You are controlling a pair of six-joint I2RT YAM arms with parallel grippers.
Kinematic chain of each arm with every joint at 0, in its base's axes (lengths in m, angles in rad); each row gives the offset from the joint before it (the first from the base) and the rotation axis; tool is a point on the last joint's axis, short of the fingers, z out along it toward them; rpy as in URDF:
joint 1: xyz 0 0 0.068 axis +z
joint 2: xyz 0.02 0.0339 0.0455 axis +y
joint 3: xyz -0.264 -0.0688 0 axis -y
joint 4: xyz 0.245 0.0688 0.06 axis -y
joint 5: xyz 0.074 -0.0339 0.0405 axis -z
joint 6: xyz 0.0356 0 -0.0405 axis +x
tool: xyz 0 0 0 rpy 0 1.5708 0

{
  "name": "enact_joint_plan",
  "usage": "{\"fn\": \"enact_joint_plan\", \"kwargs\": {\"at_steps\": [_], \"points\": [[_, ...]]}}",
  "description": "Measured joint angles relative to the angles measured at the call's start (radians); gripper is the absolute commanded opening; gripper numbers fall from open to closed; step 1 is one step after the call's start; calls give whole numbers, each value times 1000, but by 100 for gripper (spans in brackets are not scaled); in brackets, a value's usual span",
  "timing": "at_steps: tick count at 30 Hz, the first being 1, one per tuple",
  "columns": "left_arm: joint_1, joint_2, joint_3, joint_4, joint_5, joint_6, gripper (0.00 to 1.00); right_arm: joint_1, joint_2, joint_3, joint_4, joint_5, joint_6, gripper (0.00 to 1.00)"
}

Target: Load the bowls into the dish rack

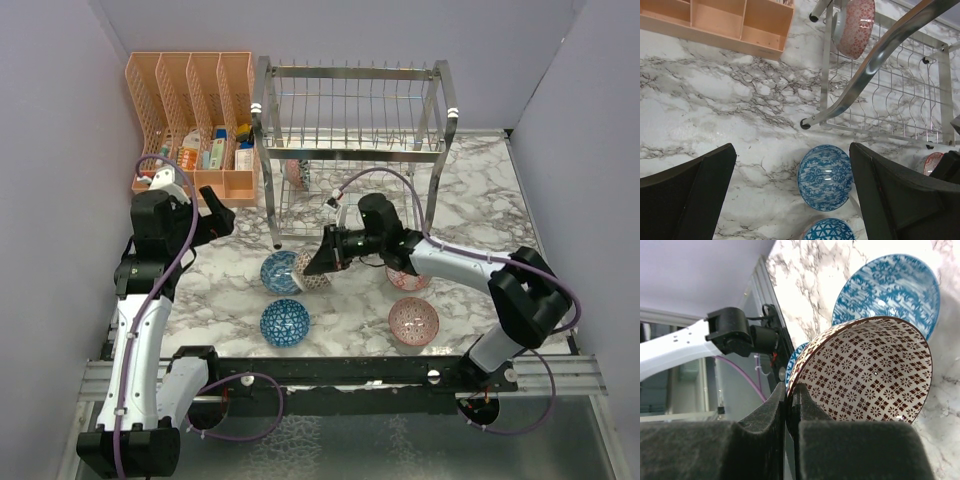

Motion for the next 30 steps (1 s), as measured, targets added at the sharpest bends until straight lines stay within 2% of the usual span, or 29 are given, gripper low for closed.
{"fn": "enact_joint_plan", "kwargs": {"at_steps": [7,12,20,25,30], "points": [[0,2,34,-5,0,3,99,-123,55,8,163,-129,125,1],[0,9,34,-6,0,3,99,-182,138,75,285,-187,222,1],[0,13,34,-10,0,3,99,-227,222,162,468,-196,353,1],[0,14,34,-11,1,5,99,-239,359,277,627,-190,444,1],[0,15,35,-16,1,17,99,-251,462,349,707,-164,492,1]]}}
